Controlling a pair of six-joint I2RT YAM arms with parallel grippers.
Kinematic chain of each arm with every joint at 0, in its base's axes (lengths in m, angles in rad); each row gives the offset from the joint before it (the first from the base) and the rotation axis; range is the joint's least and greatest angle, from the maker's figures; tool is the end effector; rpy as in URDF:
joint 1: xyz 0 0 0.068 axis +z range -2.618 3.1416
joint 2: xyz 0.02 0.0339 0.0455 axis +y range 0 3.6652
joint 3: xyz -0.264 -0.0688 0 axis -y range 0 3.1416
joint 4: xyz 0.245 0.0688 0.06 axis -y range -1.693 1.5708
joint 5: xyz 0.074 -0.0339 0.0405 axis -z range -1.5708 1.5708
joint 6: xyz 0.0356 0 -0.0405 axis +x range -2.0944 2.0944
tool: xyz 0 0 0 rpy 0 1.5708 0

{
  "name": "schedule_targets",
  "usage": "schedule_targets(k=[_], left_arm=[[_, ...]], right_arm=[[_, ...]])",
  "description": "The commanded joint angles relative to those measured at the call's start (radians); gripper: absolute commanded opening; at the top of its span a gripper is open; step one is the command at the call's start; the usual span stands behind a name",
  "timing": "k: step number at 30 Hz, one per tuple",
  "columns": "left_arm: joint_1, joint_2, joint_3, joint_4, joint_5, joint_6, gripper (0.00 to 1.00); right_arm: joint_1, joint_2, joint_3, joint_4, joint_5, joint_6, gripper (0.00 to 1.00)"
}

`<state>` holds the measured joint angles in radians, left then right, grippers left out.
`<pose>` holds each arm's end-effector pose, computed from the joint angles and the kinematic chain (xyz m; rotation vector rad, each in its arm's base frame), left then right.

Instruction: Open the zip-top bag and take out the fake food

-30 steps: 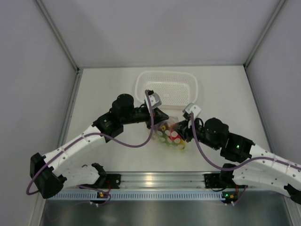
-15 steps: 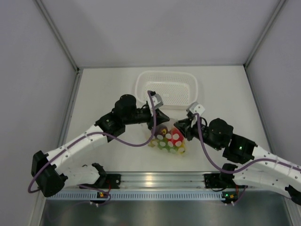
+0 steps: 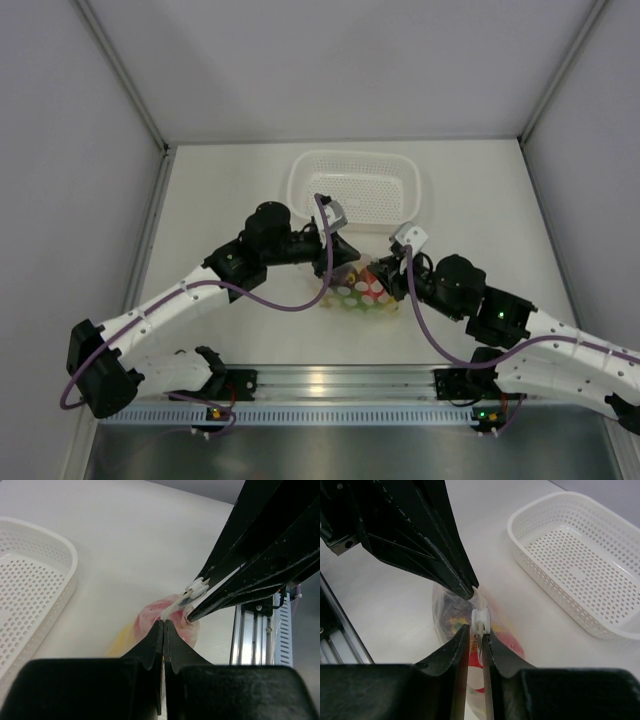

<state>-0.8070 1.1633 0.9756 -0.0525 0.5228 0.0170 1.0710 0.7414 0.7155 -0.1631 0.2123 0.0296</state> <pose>0.1733 -0.2066 0.3442 1.1030 1.5486 -1.0212 0.0922 0.1532 0.3250 -0.7534 1.6305 0.6111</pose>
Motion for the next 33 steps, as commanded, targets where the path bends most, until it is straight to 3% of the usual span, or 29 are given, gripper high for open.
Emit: schedule_targets(k=[1, 5, 13, 18, 22, 27, 33], left_arm=[[-0.003, -0.024, 0.002, 0.108, 0.032, -0.014, 0.00], [-0.003, -0.031, -0.006, 0.121, 0.042, -0.044, 0.00], [-0.003, -0.034, -0.023, 0.141, 0.089, -0.051, 0.00], [-0.003, -0.039, -0.046, 0.174, 0.101, -0.065, 0.00], [-0.003, -0.050, -0.054, 0.181, 0.115, -0.066, 0.00], [-0.003, -0.053, -0.057, 0.181, 0.137, -0.063, 0.00], [-0.001, -0.054, -0.054, 0.181, 0.167, -0.063, 0.00]], right_arm=[[0.006, 0.009, -0.007, 0.076, -0.011, 0.000, 0.16], [0.006, 0.004, -0.016, 0.085, -0.005, -0.008, 0.11], [0.001, -0.011, -0.063, 0.126, 0.061, -0.022, 0.24], [-0.008, -0.011, -0.074, 0.134, 0.065, -0.022, 0.20], [-0.025, -0.020, -0.097, 0.139, 0.075, -0.020, 0.29], [-0.089, -0.060, -0.116, 0.142, -0.031, -0.020, 0.38], [-0.109, -0.094, -0.122, 0.154, -0.186, -0.059, 0.26]])
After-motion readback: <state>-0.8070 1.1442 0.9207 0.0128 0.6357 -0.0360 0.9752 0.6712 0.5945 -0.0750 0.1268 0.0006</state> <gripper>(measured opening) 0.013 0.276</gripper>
